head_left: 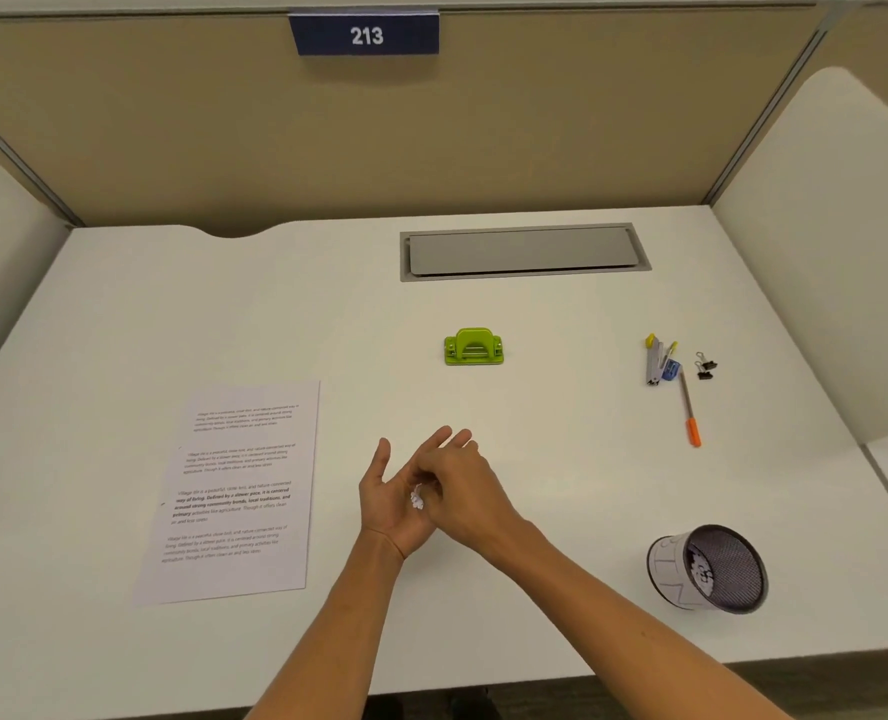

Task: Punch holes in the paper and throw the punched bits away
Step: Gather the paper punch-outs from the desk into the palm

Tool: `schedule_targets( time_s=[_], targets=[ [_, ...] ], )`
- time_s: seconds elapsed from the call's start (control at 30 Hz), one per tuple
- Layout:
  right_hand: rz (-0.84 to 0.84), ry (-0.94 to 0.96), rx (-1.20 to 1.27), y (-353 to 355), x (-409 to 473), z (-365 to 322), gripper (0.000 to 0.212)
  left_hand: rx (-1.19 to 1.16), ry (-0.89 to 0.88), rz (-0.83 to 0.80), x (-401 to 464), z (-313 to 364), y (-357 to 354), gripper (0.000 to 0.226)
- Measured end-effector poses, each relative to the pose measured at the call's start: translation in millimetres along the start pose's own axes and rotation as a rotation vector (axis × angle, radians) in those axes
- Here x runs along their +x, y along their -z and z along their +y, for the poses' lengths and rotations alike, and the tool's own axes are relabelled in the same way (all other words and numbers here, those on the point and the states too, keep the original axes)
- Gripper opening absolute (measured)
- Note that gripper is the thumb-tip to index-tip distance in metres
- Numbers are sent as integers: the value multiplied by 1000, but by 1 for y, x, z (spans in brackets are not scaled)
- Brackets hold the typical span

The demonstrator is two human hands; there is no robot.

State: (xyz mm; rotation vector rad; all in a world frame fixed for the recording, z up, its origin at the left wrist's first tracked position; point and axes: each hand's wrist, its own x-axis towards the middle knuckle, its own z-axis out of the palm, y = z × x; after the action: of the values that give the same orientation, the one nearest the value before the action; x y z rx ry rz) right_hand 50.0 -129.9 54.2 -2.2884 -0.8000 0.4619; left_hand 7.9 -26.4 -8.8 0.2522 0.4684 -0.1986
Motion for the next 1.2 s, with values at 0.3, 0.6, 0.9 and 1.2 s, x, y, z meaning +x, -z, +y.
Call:
schedule_targets(
  time_s=[0.3,0.6,0.9,1.2],
  targets=[
    [85,-43,100,4,-6,9,18,6,7,7,11,0,3,74],
    [120,6,135,-4,-8,13,16,35,-4,-1,17,4,9,73],
    [445,-292,163,-16,-33,57,49,-39,-74,40,11,23,25,73],
    [4,-370,-443,-95,-59,87,93,100,-84,-97,-1,34,53,74]
  ],
)
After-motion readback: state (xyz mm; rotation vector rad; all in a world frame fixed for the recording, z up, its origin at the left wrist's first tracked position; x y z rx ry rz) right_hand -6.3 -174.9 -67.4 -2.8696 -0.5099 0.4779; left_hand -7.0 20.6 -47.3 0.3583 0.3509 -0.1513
